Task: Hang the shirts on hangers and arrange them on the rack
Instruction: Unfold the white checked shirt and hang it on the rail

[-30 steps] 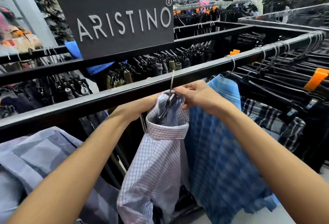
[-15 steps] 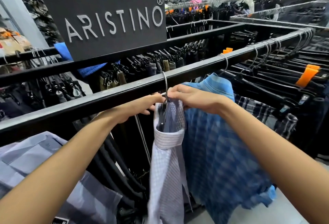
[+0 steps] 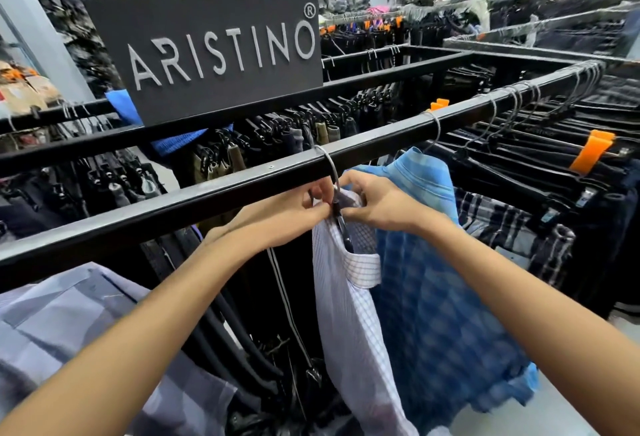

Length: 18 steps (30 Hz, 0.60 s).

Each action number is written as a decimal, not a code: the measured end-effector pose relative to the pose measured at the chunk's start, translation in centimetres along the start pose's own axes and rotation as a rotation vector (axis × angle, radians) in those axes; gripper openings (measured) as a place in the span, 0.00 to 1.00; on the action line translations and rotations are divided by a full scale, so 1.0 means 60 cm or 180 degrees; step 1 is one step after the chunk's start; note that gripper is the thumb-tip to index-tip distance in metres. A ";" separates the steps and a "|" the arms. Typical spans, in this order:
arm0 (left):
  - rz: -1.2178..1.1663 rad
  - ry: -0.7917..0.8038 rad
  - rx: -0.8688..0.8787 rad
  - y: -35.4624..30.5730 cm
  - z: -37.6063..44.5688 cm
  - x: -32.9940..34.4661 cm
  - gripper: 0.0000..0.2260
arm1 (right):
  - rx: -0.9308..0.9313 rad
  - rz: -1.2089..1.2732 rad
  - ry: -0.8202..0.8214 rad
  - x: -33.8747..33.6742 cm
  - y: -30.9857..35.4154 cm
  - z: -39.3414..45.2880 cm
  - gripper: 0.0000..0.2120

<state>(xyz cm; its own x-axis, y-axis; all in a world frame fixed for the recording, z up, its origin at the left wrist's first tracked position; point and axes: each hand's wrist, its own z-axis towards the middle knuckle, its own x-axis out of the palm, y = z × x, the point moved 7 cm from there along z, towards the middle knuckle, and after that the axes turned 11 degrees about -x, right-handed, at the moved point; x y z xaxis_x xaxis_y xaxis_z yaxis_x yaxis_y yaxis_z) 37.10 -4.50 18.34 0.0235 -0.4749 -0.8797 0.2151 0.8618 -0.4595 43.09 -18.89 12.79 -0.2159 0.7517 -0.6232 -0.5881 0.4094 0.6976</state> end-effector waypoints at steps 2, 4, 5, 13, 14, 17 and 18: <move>0.0135 0.0093 0.0126 -0.003 -0.012 -0.001 0.02 | 0.0023 -0.0097 -0.0141 -0.008 -0.002 0.000 0.18; 0.0207 0.0108 0.0464 -0.007 -0.021 0.001 0.02 | 0.0028 -0.0119 -0.0279 -0.015 0.000 0.001 0.20; 0.0217 0.0123 0.0701 -0.012 -0.026 0.004 0.03 | 0.0009 -0.0128 -0.0338 -0.016 0.000 0.002 0.20; 0.0428 0.0062 0.1430 -0.018 -0.034 0.012 0.10 | -0.0200 -0.0067 -0.0067 -0.012 -0.002 -0.003 0.16; 0.0516 0.0103 0.1436 -0.019 -0.036 0.015 0.11 | -0.0204 -0.0019 -0.0026 -0.010 0.000 -0.002 0.16; 0.0669 -0.0034 0.1588 -0.027 -0.045 0.018 0.11 | -0.0225 0.0060 0.0138 -0.007 0.007 -0.001 0.17; 0.0731 -0.0059 0.1643 -0.030 -0.047 0.016 0.13 | -0.0226 0.0041 0.0181 -0.007 0.010 -0.002 0.17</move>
<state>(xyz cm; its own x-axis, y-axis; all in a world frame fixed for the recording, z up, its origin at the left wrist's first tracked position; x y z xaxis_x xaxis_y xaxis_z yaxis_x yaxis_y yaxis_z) 33.99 -6.01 17.96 0.1423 -0.2925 -0.9456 0.6519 0.7466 -0.1329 42.71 -19.02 13.41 -0.2665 0.7254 -0.6346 -0.6382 0.3606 0.6802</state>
